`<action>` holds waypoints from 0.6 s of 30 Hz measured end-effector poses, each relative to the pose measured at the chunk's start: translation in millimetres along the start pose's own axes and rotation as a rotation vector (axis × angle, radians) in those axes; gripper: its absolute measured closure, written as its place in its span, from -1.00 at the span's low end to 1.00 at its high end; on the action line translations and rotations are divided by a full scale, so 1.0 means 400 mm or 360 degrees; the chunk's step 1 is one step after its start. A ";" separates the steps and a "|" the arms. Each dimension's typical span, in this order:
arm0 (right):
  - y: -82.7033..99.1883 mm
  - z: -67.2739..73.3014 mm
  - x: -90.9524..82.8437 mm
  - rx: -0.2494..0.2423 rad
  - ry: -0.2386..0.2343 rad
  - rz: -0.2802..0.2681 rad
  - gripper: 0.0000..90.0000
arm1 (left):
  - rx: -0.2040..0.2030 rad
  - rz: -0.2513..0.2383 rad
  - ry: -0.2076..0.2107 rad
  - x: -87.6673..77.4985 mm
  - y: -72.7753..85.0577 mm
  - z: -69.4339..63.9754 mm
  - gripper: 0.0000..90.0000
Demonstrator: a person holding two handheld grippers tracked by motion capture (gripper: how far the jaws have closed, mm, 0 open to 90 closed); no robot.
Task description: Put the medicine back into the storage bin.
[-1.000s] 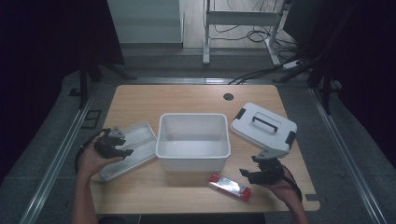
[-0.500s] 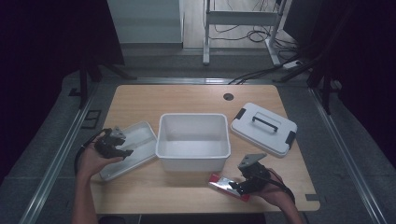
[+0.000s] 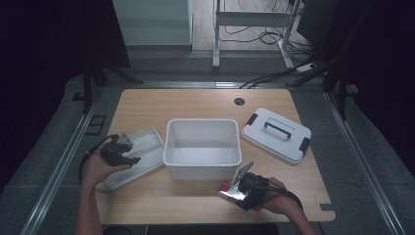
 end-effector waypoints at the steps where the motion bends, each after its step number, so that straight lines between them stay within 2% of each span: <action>1: -0.003 0.002 0.002 -0.0012 0.0012 0.0020 -0.09 | 0.0000 -0.0003 0.0001 0.001 0.000 0.000 -0.07; 9: -0.004 -0.002 0.031 -0.0053 0.0023 0.0124 0.07 | 0.0003 0.0003 0.0004 0.002 -0.002 -0.003 -0.07; 12: -0.003 -0.003 0.032 -0.0066 0.0012 0.0121 0.11 | 0.0006 0.0001 0.0010 0.004 -0.003 -0.004 -0.07; 14: -0.003 -0.005 0.030 -0.0094 0.0031 0.0108 0.12 | 0.0010 0.0001 0.0012 0.005 -0.003 -0.005 -0.07; 15: -0.001 -0.008 0.023 -0.0099 0.0052 0.0084 0.12 | 0.0009 -0.0001 0.0014 0.004 -0.003 -0.005 -0.07; 18: 0.003 -0.013 -0.014 -0.0096 0.0033 0.0010 0.12 | 0.0005 -0.0004 0.0013 0.003 -0.002 -0.004 -0.07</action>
Point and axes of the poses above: each handheld gripper's, and its own axes: x roughly forward along the jaws, y roughly out of its underside, z roughly to its left, the point moved 2 cm from there along x, roughly forward along the jaws, and after that the axes turned 9 degrees about y, right-handed, at the moved point
